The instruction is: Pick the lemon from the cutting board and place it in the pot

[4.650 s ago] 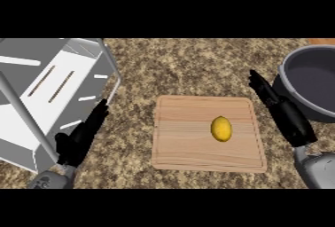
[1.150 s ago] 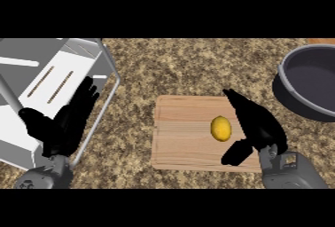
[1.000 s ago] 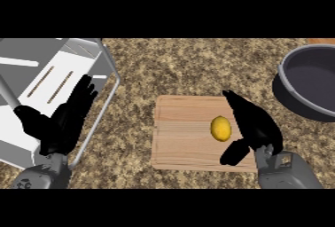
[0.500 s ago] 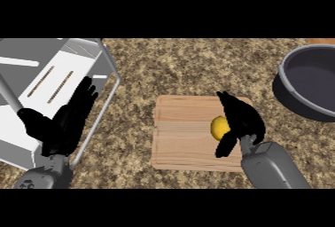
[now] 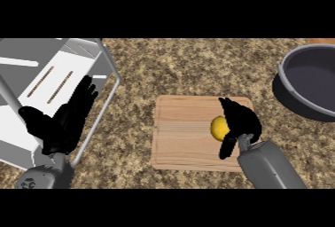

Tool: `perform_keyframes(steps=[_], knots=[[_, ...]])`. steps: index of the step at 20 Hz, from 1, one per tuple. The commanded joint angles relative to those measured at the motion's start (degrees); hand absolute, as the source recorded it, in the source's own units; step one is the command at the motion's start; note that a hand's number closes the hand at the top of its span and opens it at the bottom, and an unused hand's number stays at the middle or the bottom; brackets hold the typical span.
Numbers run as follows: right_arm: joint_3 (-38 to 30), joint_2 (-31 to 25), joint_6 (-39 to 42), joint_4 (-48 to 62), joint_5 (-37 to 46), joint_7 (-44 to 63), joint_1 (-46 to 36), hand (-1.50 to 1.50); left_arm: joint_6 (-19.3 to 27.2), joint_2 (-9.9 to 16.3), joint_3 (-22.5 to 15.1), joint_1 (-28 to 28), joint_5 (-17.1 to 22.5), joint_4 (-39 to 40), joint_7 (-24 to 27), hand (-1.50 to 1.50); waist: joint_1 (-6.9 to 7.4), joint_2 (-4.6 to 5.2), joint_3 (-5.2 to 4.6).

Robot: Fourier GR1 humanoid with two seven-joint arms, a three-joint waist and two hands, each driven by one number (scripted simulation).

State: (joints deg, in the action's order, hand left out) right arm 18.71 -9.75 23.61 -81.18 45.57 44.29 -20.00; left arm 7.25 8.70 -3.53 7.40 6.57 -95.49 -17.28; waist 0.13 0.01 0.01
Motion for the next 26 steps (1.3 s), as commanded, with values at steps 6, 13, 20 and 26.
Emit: perform_keyframes(steps=[6,13,20,26], knots=[[-3.2,1.0,-1.8,4.9,0.6,-10.1,-1.0,1.50,-0.3,-2.2,-0.4,-2.4,-1.5,-2.3,-0.5,0.00,0.15,0.02,0.00],[-3.7,2.4,-8.4,10.0,5.8,-16.8,-2.4,1.50,-0.8,-1.9,0.7,-2.0,-2.0,-5.8,-4.3,0.00,0.15,0.00,0.00],[-2.9,5.9,-6.5,4.4,9.0,-14.1,-0.9,1.50,-2.6,-2.7,1.1,-2.8,-2.8,-5.2,-3.2,0.00,0.04,-0.03,0.00],[-26.9,-24.0,-5.1,3.8,-2.8,-30.5,11.8,1.50,-0.8,-1.4,4.5,-3.3,-1.7,-4.3,-2.7,0.00,-4.94,-0.22,0.31]])
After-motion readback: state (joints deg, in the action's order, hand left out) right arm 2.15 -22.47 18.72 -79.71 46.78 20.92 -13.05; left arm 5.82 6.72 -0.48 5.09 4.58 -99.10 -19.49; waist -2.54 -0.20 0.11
